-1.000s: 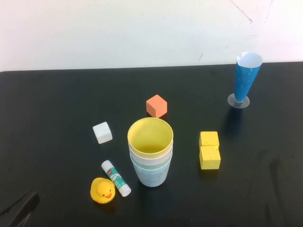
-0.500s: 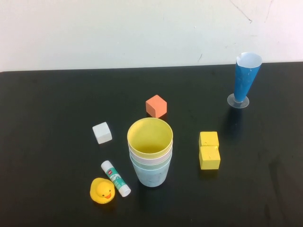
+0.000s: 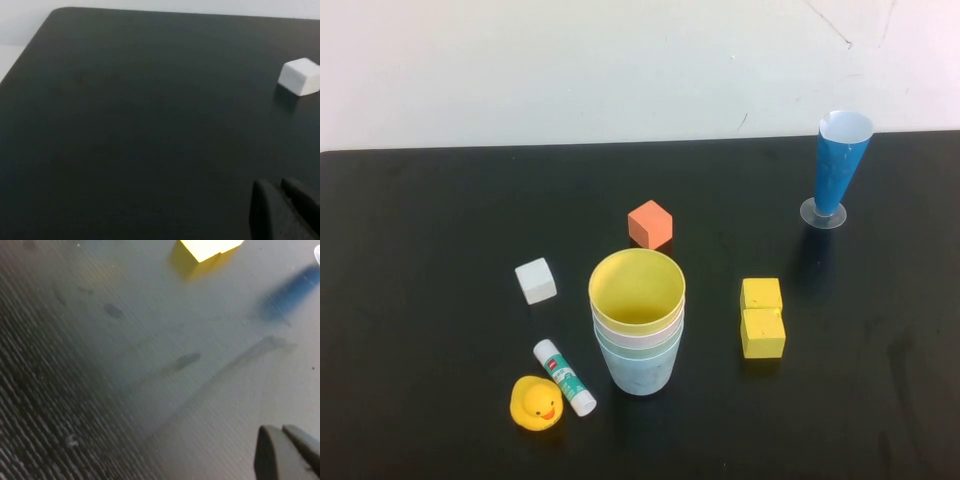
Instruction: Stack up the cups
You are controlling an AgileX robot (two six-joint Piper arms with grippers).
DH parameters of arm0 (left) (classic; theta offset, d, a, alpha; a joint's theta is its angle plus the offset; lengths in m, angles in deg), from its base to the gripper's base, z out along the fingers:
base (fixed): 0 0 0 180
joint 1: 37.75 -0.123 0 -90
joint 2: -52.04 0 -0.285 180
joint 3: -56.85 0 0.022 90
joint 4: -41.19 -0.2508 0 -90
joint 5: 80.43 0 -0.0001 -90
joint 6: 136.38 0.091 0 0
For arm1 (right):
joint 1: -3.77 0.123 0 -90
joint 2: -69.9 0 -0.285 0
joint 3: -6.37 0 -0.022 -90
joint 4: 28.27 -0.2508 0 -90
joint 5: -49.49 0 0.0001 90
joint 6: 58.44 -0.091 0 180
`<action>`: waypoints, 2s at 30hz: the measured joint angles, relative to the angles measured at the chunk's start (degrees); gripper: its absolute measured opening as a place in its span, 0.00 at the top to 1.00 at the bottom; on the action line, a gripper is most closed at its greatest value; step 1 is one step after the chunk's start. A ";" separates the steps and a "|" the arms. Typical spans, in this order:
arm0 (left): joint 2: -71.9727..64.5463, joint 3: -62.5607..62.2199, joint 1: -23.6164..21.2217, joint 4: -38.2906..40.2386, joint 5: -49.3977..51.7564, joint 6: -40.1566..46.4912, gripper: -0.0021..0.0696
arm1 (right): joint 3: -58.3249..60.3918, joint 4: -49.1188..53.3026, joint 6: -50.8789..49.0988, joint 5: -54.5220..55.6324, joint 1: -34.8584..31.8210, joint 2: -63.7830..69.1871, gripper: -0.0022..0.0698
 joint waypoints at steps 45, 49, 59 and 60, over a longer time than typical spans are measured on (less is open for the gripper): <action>0.00 -0.10 -0.53 -1.01 2.06 4.14 0.97 | 22.52 -5.31 -10.47 27.34 -38.52 -23.68 0.97; 0.00 -0.10 -0.53 -1.01 2.06 4.14 0.97 | 23.82 -6.43 -10.90 21.33 -40.88 -23.97 0.97; 0.00 -0.10 -0.53 -1.01 2.06 4.14 0.97 | 23.60 -6.64 -11.17 20.17 -41.09 -24.01 0.97; 0.00 -0.10 -0.53 -1.01 2.06 4.14 0.97 | 23.60 -6.64 -11.17 20.17 -41.09 -24.01 0.97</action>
